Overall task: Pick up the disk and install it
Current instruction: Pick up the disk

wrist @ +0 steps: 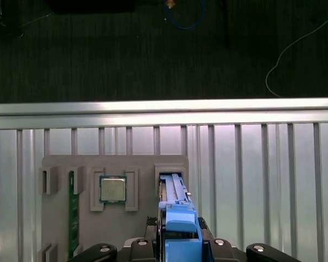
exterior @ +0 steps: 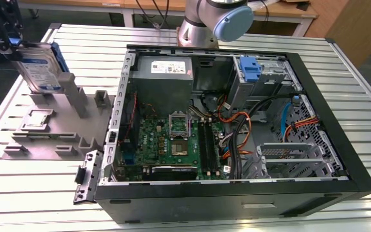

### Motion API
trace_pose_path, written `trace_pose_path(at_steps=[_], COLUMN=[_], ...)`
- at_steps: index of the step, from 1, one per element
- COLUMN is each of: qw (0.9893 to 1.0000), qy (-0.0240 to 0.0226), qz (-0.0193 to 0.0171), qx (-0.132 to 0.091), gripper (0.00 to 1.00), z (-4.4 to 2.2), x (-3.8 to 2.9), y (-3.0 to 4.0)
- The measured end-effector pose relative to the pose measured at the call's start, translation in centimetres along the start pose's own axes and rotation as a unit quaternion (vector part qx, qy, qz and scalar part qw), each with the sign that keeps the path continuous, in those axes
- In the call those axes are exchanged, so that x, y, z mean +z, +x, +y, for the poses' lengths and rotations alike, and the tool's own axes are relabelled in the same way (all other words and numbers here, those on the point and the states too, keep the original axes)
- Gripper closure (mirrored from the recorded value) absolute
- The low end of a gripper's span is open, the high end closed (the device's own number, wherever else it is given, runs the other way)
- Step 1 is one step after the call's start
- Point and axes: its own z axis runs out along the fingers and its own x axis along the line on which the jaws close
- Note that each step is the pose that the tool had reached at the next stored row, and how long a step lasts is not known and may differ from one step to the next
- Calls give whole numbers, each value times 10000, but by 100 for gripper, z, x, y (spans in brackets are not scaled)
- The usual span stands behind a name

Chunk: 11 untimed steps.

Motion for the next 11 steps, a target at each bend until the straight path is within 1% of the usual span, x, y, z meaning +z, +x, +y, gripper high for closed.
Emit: trace_pose_path(at_steps=[4,11], qw=[10000,10000], qy=[0,0], qz=[0,0], qx=[0,0], gripper=[63,63], z=[0,0], x=[-35,-41], y=[-1,-1])
